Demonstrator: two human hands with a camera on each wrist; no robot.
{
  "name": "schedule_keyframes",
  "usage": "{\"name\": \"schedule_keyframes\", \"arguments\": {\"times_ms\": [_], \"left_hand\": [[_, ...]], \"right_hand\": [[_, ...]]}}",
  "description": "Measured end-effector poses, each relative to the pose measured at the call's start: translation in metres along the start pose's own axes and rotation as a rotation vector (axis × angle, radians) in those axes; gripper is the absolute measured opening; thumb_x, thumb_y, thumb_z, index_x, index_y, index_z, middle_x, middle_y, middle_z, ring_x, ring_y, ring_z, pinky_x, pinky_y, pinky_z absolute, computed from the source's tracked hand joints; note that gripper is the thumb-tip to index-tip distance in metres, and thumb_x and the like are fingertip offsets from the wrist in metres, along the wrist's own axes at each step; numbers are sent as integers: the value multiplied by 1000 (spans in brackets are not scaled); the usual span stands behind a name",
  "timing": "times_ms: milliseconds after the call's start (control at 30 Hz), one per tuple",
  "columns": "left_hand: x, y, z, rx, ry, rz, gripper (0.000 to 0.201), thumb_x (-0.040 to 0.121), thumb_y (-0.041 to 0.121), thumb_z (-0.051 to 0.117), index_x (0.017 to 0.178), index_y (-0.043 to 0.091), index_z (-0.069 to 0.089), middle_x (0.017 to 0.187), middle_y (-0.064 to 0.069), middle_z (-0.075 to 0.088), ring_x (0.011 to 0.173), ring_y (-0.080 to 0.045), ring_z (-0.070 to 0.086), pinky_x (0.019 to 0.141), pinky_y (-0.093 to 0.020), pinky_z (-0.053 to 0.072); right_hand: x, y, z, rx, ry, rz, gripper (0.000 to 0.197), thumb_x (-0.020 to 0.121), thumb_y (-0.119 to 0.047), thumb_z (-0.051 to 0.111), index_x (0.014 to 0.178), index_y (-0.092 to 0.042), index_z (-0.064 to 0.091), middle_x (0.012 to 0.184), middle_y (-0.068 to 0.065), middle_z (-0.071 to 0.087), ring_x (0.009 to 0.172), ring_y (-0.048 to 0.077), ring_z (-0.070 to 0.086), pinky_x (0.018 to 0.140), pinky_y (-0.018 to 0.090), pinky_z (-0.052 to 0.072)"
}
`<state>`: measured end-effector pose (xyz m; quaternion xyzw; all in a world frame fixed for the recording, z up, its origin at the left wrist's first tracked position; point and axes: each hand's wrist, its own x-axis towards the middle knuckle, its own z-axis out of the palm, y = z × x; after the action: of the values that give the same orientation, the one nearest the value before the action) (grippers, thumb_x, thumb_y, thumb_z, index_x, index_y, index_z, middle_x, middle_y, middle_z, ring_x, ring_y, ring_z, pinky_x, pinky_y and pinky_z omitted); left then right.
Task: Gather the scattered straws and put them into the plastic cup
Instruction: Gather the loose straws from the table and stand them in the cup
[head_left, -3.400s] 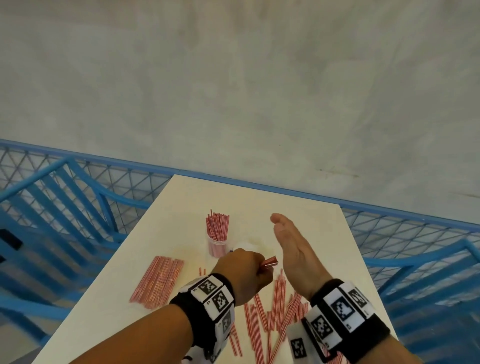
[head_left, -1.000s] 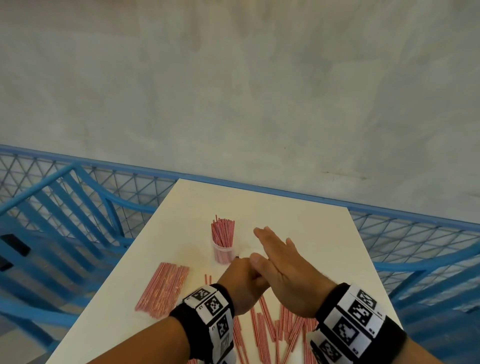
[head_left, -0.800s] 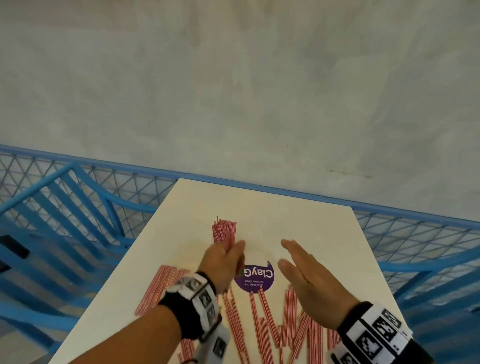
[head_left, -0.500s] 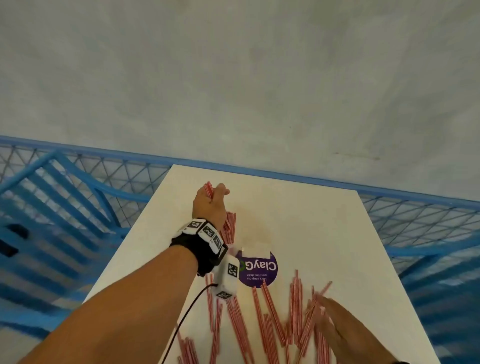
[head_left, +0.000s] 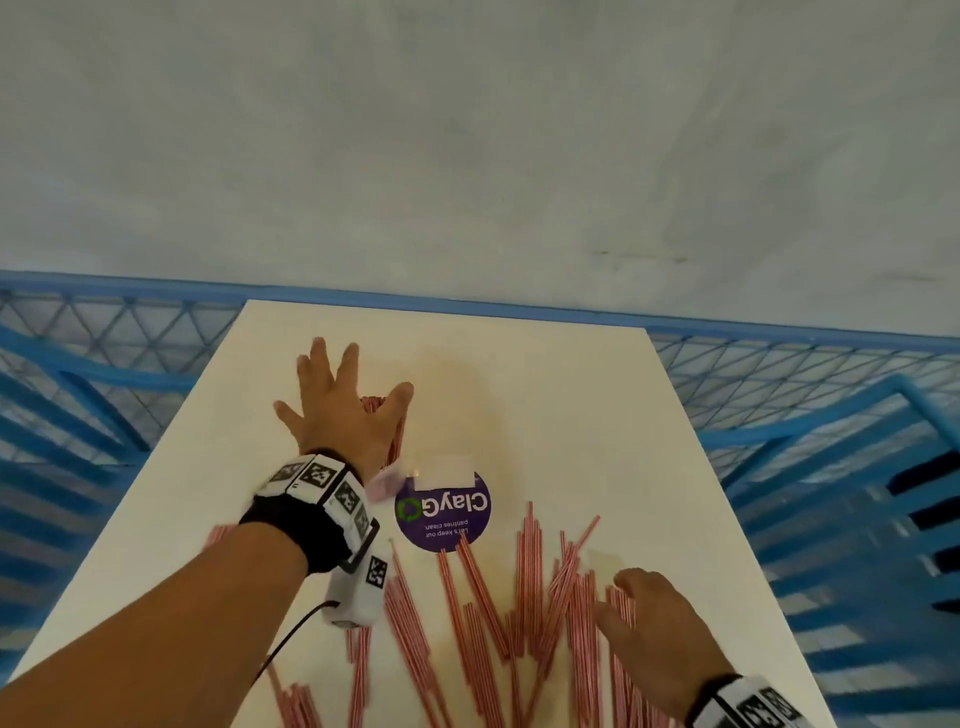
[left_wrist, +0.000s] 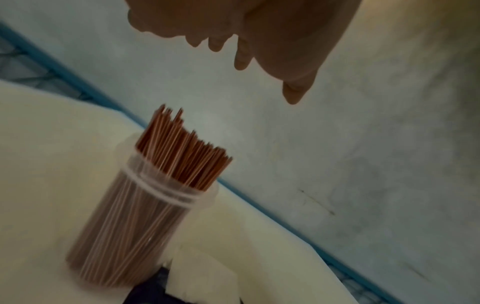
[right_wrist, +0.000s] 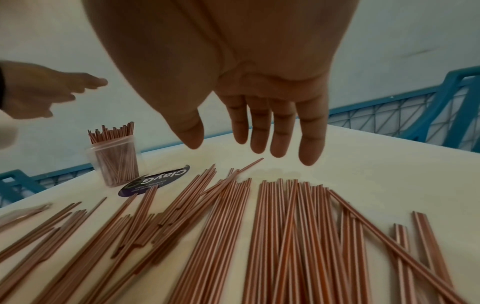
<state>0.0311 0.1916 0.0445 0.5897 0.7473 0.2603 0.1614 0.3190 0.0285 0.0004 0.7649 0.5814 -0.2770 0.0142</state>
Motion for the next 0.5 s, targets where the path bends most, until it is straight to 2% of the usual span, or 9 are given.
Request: {"name": "schedule_keyframes", "arguments": {"times_ms": [67,133,233,300,333,400,500], "left_hand": [[-11,6,-11,33,25,90,74,88,58,49,150,26,22,161,3,-7,148,-18,-10,116,-52,-7],[-26,10,-15,20,47,169,68,88,53,53,146,25,31,161,2,2,148,-18,-4,117,-48,-2],[-59,17,-11,-75,22,264,52,87,48,57,132,22,50,149,1,32,139,-19,27,116,-42,24],[-83,20,1,-90,-144,240,44,89,48,54,125,23,53,131,3,49,119,-16,48,104,-36,41],[-93,20,10,-64,-233,201,41,90,49,52,121,23,54,122,3,54,107,-14,54,96,-32,46],[-110,21,27,61,-361,116,37,90,53,48,107,21,56,105,2,60,91,-15,58,83,-31,50],[-133,21,53,290,-539,33,45,89,61,41,92,17,50,87,1,56,82,-20,58,72,-30,46]], "right_hand": [[1,-2,2,-17,-10,28,45,89,-53,44,121,-21,46,121,-1,50,108,18,51,93,29,42],[0,-3,1,-24,-28,42,43,89,-54,44,116,-20,47,117,-1,50,104,18,52,91,29,43],[-2,-4,0,-13,-42,60,47,89,-55,44,117,-19,47,116,-1,51,106,17,53,91,28,43],[-3,-3,2,-1,-38,92,50,88,-57,45,118,-17,46,117,1,53,108,19,54,92,29,44],[-3,-2,3,5,-35,117,53,87,-58,45,119,-16,46,118,2,53,109,21,55,92,30,45],[-3,0,7,11,-47,168,59,86,-60,45,123,-13,43,123,4,52,113,24,54,93,32,45],[-4,2,10,12,-84,219,66,85,-63,44,126,-11,40,128,7,50,116,26,53,95,34,45]]}}
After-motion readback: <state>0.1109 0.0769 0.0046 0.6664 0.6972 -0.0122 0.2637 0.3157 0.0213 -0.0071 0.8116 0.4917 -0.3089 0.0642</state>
